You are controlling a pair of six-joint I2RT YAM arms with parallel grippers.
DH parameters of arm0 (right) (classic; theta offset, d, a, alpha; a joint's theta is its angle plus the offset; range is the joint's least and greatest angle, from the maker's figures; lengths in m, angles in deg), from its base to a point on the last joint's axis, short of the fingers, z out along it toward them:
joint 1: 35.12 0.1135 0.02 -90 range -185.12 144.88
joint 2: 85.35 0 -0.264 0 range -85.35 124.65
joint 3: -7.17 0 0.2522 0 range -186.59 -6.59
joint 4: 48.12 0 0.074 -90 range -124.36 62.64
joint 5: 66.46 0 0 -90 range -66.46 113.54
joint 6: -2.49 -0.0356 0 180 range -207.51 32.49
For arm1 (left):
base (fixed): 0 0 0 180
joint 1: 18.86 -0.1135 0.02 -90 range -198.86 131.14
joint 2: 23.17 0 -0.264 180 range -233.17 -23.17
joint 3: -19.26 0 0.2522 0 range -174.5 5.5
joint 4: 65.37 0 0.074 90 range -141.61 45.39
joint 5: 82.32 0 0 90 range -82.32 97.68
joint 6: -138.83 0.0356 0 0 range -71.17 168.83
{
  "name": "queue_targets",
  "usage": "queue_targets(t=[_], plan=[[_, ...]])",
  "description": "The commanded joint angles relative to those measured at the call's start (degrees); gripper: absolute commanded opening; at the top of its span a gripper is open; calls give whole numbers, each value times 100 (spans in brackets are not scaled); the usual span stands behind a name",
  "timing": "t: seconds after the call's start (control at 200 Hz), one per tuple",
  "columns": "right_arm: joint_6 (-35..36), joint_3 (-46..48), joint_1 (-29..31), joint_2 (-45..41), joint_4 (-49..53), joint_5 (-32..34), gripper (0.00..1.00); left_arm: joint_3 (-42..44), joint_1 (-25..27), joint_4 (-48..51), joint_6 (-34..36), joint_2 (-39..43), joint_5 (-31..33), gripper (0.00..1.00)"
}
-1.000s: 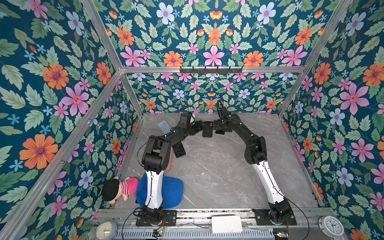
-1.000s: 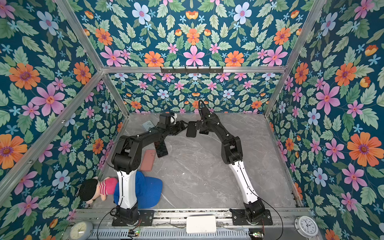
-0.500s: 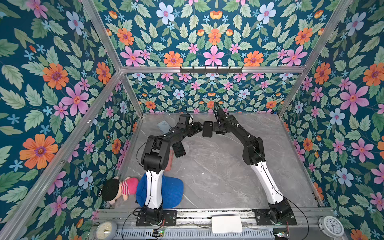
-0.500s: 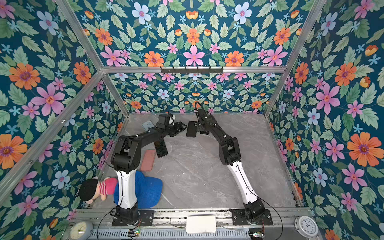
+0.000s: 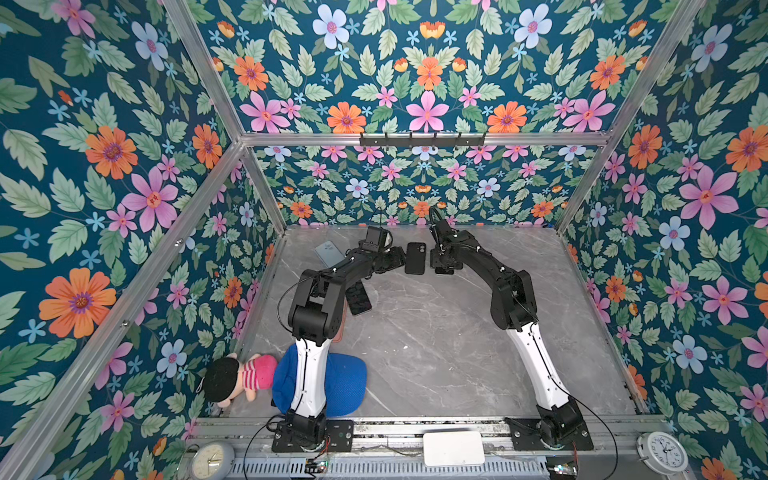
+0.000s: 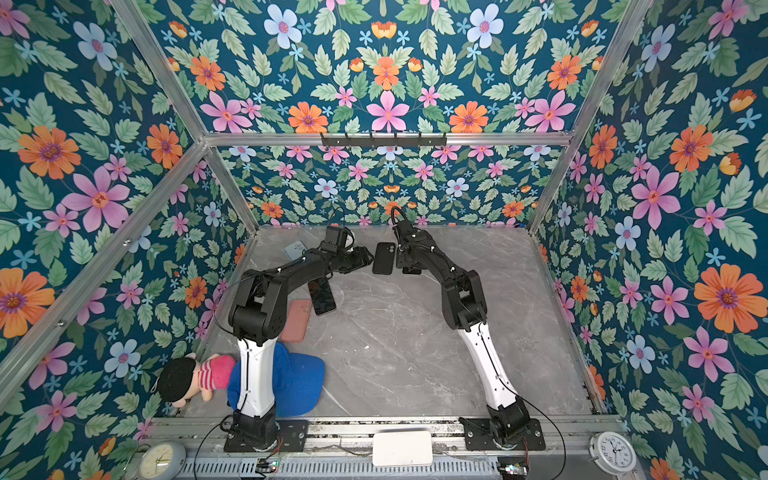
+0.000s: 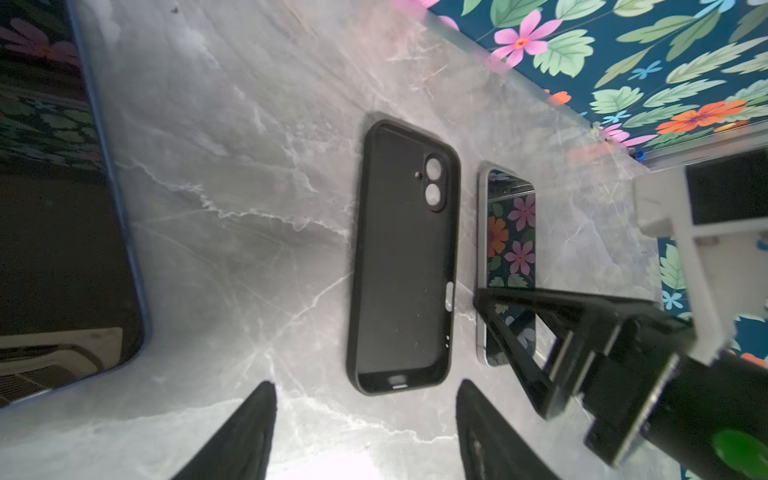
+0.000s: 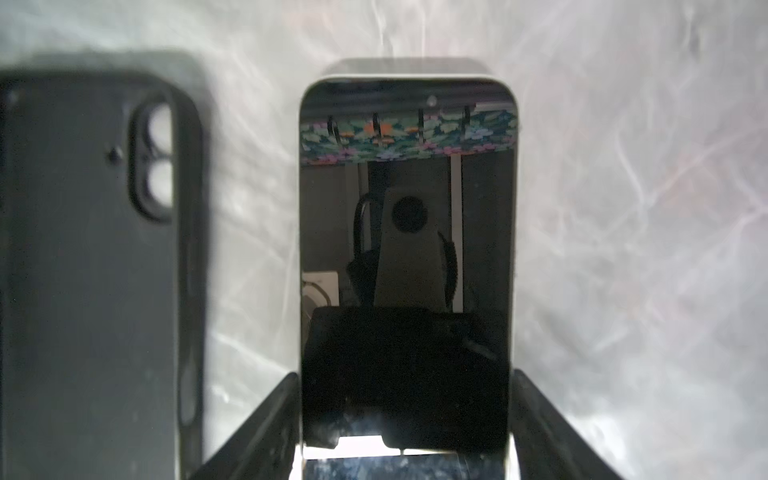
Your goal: Put the phone into the phone case
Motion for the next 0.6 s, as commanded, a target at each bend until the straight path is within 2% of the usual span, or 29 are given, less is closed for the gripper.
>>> queue_targets(t=[0.0,0.18,0.355,0.595], plan=[[58,287,4,-231,194,-255,66,-267,8,309,210,-156,170,70],[113,742,12,-614,-18,-314,64,-1063,16,682,503,-643,323,68],[114,1330,14,-996,-371,-423,63,-1887,100,1198,757,-1149,560,61],[120,2030,13,-1411,-762,-470,62,-2130,253,1407,911,-1451,598,55]])
